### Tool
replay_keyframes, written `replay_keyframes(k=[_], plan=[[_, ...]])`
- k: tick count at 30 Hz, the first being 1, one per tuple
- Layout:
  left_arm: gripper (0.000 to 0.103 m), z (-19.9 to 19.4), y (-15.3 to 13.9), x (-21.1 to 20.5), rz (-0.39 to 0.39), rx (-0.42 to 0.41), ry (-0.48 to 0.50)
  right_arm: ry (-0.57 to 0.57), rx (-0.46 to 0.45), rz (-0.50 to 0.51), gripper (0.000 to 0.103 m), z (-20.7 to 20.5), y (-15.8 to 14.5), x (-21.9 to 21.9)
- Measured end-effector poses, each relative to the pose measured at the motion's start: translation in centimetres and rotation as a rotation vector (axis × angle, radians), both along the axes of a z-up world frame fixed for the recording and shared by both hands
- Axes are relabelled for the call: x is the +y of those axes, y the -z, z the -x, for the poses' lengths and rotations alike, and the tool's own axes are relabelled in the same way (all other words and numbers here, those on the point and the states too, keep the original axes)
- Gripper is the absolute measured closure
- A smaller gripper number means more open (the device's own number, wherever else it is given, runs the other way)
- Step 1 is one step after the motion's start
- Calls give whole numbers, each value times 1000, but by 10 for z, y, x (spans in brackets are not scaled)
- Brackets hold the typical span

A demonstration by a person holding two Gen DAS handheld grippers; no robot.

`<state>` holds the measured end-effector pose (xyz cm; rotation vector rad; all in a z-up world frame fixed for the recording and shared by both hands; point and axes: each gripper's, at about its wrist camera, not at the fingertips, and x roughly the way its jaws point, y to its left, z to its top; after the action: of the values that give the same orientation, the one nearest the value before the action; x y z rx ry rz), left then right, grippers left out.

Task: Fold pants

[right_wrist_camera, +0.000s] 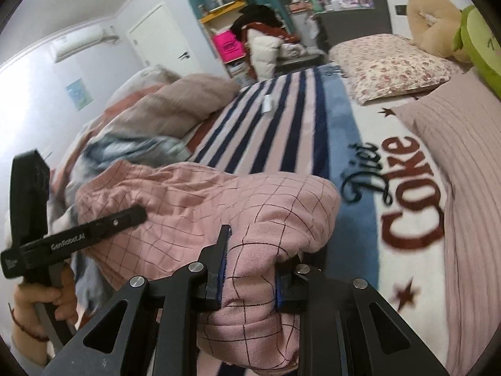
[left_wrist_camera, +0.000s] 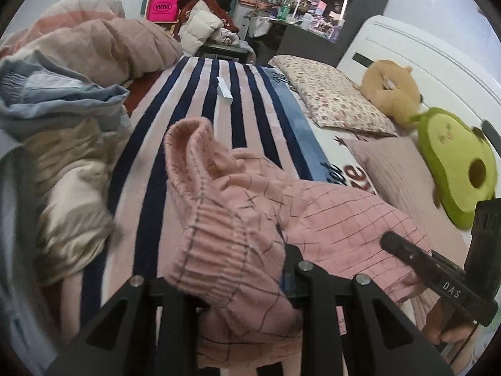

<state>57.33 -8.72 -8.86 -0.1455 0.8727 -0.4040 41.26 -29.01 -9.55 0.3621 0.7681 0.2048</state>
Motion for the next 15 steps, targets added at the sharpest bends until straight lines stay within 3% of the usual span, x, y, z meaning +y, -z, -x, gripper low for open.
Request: replay_keyframes(k=[3,8,15], plan=[[80,-24,24,-9,-55,-16,20,28,26,8,87,-28,23,-13],[72,-47,79,-2,-59,67,-23,12,74,36,86,-52,65,-15],[54,-45,99,4,-69,97,-22,7,132,42,75,-47,100,-17]])
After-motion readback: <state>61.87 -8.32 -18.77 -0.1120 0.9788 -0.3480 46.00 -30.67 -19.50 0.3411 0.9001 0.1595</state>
